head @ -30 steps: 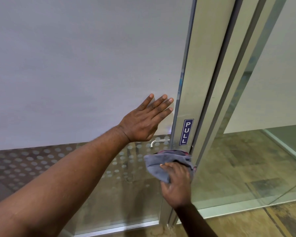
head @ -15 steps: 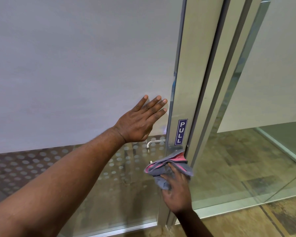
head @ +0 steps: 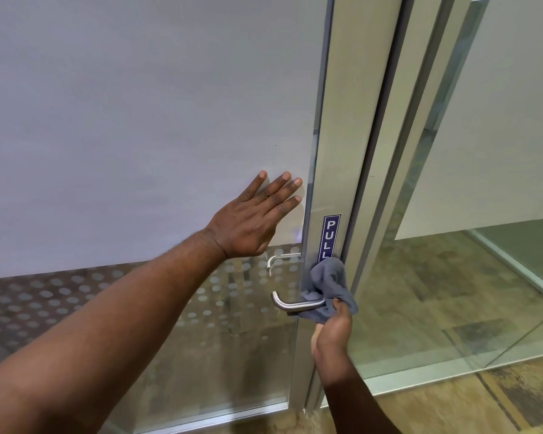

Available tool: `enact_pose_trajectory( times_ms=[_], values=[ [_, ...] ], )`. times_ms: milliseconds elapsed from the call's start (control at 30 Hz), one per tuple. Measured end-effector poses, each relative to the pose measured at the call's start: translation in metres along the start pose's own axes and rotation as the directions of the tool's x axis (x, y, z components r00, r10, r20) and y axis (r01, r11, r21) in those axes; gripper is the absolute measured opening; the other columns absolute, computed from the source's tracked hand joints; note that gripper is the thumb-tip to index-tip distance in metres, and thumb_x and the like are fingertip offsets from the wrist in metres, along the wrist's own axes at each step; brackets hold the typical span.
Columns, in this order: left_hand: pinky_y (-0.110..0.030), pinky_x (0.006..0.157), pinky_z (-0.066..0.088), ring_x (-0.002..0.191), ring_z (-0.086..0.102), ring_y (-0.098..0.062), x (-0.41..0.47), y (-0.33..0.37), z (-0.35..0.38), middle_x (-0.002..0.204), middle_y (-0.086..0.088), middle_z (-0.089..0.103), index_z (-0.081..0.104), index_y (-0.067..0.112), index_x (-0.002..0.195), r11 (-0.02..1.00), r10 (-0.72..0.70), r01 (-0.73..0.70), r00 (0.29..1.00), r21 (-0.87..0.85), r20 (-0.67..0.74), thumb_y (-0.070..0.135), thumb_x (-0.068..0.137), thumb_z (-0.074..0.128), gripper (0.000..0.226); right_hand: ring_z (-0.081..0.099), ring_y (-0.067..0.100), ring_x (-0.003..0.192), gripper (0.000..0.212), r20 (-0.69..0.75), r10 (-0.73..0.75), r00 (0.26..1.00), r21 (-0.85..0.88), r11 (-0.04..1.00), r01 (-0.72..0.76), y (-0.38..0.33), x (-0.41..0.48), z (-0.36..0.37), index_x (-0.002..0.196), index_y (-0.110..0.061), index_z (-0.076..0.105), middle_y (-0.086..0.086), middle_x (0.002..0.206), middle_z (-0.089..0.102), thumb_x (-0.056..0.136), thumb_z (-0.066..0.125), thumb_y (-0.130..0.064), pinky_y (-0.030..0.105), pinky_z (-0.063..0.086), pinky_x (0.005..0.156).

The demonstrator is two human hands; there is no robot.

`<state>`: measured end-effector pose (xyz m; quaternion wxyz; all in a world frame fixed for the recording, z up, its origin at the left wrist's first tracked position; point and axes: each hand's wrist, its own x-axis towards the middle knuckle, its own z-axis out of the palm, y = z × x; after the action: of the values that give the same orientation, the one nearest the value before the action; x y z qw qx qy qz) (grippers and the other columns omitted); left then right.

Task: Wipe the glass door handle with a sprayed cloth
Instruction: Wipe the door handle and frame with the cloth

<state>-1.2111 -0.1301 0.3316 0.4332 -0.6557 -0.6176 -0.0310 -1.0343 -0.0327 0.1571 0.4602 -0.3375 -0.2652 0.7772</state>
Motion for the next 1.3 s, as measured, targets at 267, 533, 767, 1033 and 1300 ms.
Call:
enact_pose_trajectory(
  times_ms=[267,533,767,1033,1300],
  values=[
    [-0.051,0.128,0.004,0.155,0.021,-0.034,0.0,0.0,-0.002,0.165,-0.02,0.027,0.035,0.003,0.155,1.0,-0.003,0.003,1.0,-0.023,0.009,0.01,0.09,0.055,0.068,0.069,0.031,0.102,0.047,-0.048,0.26,0.964,0.279,0.93,-0.238,0.009,-0.007,-0.012,0.137,-0.001,0.058,0.018,0.117,0.07,0.101,0.036,-0.02,0.046,0.05,0.097],
    [-0.05,0.128,0.003,0.157,0.014,-0.032,-0.004,0.007,-0.012,0.167,-0.018,0.023,0.037,0.006,0.155,0.988,-0.06,0.071,0.995,-0.141,0.077,0.012,0.095,0.051,0.062,0.07,0.033,0.107,0.056,0.045,0.362,0.931,0.21,0.908,-0.363,0.016,-0.043,-0.016,0.141,-0.007,0.057,0.02,0.125,0.069,0.087,0.045,-0.018,0.042,0.057,0.085],
    [-0.047,0.128,0.016,0.156,0.021,-0.028,-0.033,0.064,-0.013,0.165,-0.016,0.03,0.048,0.003,0.148,0.918,-0.113,0.141,0.989,-0.37,0.096,0.009,0.093,0.054,0.056,0.072,0.03,0.085,0.04,0.006,0.417,0.909,0.018,0.909,-0.417,0.016,-0.059,-0.03,0.128,0.001,0.061,0.02,0.102,0.073,0.099,0.041,-0.018,0.035,0.06,0.065],
    [-0.045,0.12,0.034,0.146,0.041,-0.02,-0.046,0.12,-0.027,0.157,-0.004,0.048,0.052,0.017,0.147,0.703,-0.361,0.526,0.843,-0.478,0.398,0.041,0.101,0.044,0.053,0.071,0.028,0.073,0.032,0.236,0.371,0.898,-0.102,0.929,-0.357,-0.04,-0.073,-0.007,0.087,-0.003,0.074,0.015,0.086,0.075,0.094,0.043,-0.006,0.032,0.056,0.064],
    [-0.035,0.097,0.056,0.108,0.07,-0.028,-0.016,0.147,-0.084,0.122,-0.022,0.07,0.065,-0.005,0.126,-0.669,-0.276,0.516,0.496,-0.535,0.823,0.032,0.093,0.069,0.05,0.063,0.037,0.097,0.047,0.562,0.261,0.785,-0.102,0.964,-0.247,-0.118,-0.078,-0.005,0.109,0.007,0.063,0.024,0.099,0.067,0.065,0.055,-0.009,0.046,0.049,0.094]
  ],
)
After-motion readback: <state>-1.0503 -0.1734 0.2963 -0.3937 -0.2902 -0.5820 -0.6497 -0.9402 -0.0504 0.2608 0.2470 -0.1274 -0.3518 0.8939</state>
